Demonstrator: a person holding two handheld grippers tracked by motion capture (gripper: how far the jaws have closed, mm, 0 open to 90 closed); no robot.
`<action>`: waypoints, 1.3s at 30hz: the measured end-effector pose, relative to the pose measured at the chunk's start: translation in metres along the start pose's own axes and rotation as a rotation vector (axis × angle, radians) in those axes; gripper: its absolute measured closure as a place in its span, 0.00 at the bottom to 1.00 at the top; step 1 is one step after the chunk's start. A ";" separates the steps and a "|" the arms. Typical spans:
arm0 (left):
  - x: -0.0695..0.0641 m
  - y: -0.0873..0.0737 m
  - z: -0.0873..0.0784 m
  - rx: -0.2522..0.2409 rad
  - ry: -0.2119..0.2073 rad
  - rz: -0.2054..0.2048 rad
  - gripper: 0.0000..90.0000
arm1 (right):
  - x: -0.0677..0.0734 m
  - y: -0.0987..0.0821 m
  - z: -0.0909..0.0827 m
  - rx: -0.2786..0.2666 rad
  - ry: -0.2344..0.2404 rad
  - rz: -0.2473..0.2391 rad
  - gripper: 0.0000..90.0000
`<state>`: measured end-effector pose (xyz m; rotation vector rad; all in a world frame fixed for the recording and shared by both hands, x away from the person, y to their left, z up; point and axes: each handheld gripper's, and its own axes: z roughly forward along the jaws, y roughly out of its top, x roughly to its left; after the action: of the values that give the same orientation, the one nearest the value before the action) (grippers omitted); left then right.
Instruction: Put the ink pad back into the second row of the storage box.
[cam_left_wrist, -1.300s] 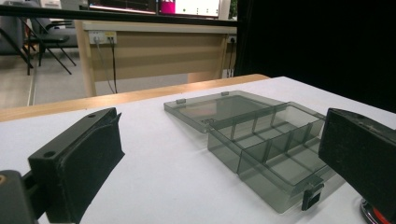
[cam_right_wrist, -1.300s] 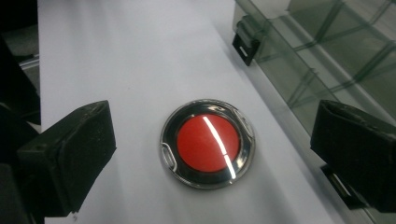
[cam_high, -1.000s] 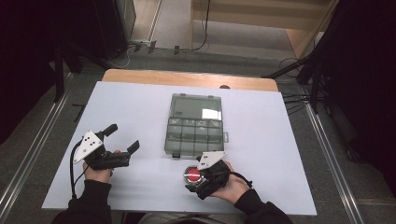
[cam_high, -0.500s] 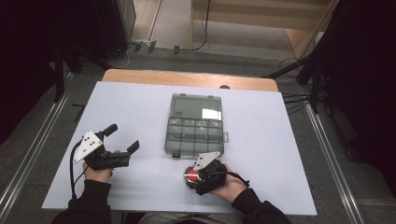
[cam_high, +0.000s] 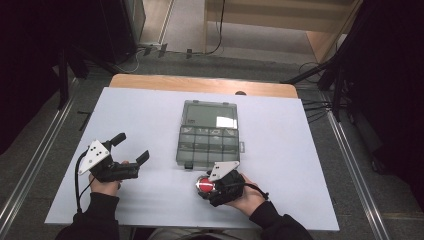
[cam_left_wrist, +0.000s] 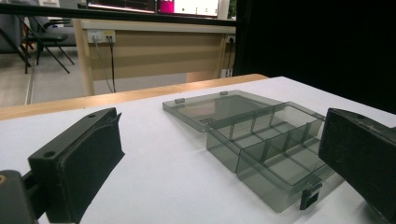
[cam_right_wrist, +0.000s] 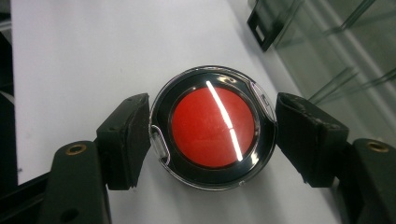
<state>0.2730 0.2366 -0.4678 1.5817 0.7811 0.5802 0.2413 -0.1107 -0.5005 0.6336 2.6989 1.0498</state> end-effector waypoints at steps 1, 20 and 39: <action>0.000 0.000 0.000 0.000 -0.001 -0.001 0.00 | 0.000 0.000 0.000 0.000 0.000 0.000 0.34; 0.000 0.000 0.000 0.002 0.000 -0.004 0.00 | -0.009 0.016 -0.012 -0.044 -0.019 -0.024 0.34; 0.000 -0.001 0.001 0.006 -0.010 -0.013 0.00 | -0.030 0.024 -0.025 -0.094 -0.058 0.002 0.34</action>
<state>0.2736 0.2357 -0.4687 1.5827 0.7854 0.5612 0.2677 -0.1234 -0.4656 0.6399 2.5834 1.1334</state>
